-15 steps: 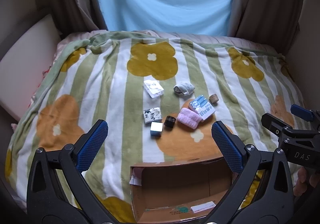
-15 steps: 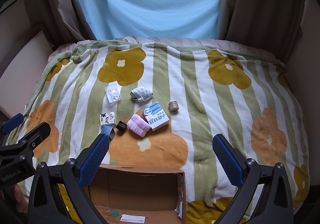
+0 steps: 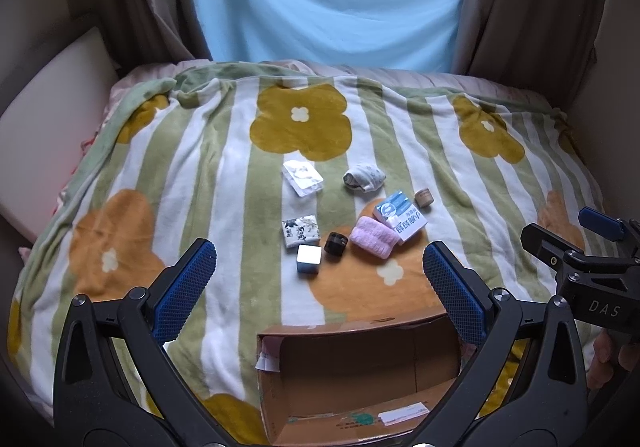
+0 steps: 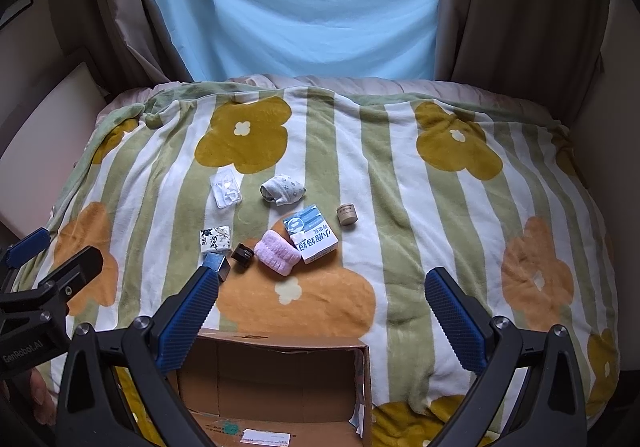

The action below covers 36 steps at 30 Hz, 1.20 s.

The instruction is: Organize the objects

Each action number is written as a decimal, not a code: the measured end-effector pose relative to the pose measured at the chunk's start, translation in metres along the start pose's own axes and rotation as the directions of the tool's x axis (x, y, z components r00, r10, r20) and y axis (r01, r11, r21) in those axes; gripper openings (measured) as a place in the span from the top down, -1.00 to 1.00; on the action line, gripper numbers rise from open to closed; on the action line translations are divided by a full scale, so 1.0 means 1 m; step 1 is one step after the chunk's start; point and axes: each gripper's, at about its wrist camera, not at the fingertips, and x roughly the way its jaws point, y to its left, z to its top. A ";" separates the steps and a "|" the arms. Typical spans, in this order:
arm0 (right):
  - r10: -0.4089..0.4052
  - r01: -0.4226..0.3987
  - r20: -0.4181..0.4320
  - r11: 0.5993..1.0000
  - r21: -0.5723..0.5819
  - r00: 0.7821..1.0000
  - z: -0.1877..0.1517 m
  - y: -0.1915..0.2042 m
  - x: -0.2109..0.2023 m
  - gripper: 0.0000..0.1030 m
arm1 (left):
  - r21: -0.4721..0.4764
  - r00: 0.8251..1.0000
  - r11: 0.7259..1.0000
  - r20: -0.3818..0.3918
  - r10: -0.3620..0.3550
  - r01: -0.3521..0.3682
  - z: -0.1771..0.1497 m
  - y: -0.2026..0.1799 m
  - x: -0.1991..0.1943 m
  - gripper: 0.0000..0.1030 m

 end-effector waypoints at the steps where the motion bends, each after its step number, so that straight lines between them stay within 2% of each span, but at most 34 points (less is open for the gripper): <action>1: 0.001 -0.001 0.001 1.000 0.001 1.000 0.001 -0.001 0.000 -0.99 | 0.000 1.000 1.000 0.000 0.001 -0.001 0.000 0.000 0.000 -0.99; 36: 0.010 -0.010 0.010 0.999 0.036 1.000 0.004 0.001 -0.006 -0.99 | -0.033 1.000 0.999 -0.006 -0.003 0.003 -0.006 0.007 -0.002 -0.99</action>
